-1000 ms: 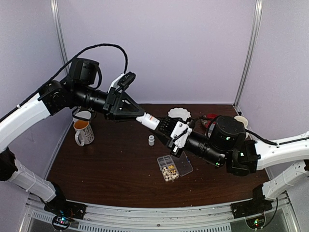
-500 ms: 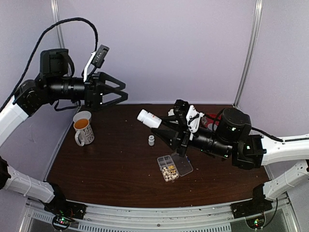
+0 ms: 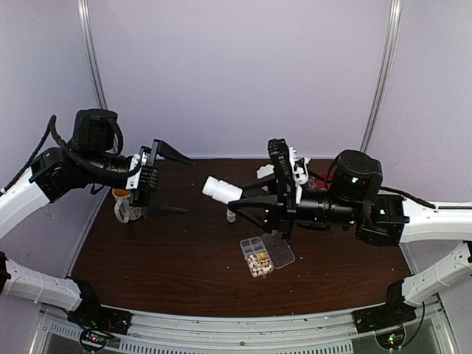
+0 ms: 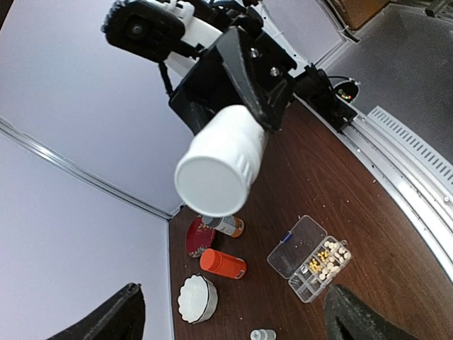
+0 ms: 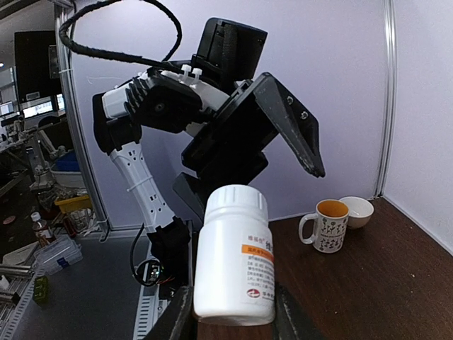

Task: Sort the pills into containers
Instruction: Pass from the left arm to the right, then unscrew the lid of the pill bottle from the pill bottle.

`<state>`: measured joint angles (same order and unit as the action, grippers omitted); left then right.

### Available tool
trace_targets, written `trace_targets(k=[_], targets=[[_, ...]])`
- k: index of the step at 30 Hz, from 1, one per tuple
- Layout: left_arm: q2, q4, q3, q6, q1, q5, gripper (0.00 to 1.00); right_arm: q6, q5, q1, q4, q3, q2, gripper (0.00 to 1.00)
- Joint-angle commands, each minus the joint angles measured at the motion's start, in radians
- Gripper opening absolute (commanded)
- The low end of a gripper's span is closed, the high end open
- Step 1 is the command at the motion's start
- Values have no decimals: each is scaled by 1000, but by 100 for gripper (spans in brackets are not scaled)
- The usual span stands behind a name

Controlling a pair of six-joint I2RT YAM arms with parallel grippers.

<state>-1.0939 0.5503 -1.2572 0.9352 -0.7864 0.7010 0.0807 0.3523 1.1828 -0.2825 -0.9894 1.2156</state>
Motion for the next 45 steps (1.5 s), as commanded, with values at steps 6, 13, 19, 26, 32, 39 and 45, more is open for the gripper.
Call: trace_targets(k=[6, 13, 19, 26, 32, 39, 45], targets=[[-13, 16, -43, 163, -11, 74, 80, 41, 89, -6, 33, -80, 75, 9], [11, 16, -6, 211, -20, 119, 72, 75, 103, -12, -20, -107, 127, 7], [20, 16, 3, 214, -22, 130, 61, 90, 115, -14, -34, -122, 151, 6], [23, 17, 13, 221, -23, 126, 57, 97, 127, -14, -42, -127, 157, 6], [21, 16, 15, 224, -25, 114, 54, 99, 136, -14, -37, -142, 170, 6], [18, 16, 10, 222, -25, 107, 41, 100, 146, -15, -37, -152, 180, 6], [21, 16, 9, 221, -25, 102, 53, 100, 143, -18, -31, -146, 180, 5]])
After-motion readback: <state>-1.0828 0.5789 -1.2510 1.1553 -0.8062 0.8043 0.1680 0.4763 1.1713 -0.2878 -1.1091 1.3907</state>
